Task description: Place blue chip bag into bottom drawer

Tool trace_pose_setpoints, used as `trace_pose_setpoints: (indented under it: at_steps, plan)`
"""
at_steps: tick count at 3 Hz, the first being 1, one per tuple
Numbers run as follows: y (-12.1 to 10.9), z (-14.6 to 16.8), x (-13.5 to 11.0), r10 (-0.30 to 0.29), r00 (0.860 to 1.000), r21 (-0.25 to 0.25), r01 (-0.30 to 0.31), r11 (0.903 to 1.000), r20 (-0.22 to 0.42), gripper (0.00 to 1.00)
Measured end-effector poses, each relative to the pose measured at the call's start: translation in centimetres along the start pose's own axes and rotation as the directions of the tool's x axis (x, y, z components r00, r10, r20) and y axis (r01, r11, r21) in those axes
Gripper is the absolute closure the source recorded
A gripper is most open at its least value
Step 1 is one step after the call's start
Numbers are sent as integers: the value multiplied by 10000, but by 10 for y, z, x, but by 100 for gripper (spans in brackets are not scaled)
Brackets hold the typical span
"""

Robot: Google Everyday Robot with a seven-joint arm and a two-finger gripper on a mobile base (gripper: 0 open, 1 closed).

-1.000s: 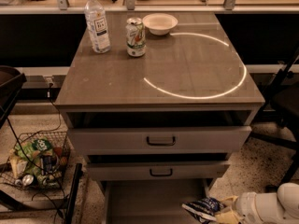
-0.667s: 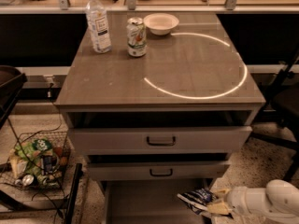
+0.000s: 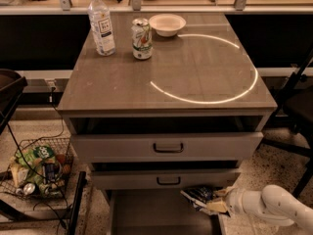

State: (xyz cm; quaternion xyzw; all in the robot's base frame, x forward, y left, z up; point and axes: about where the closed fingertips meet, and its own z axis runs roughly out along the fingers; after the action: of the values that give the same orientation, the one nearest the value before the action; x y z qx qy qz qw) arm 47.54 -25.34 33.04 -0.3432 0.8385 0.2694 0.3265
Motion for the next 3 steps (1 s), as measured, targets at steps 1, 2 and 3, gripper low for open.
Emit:
trace_pose_setpoints:
  at_steps: [1, 2, 3]
  plan:
    - [-12, 23, 33, -153, 9991, 192, 161, 9997, -403, 100]
    - [-15, 39, 51, -204, 9977, 225, 218, 9995, -642, 100]
    - [-4, 78, 55, -369, 9978, -463, 343, 9983, -558, 100]
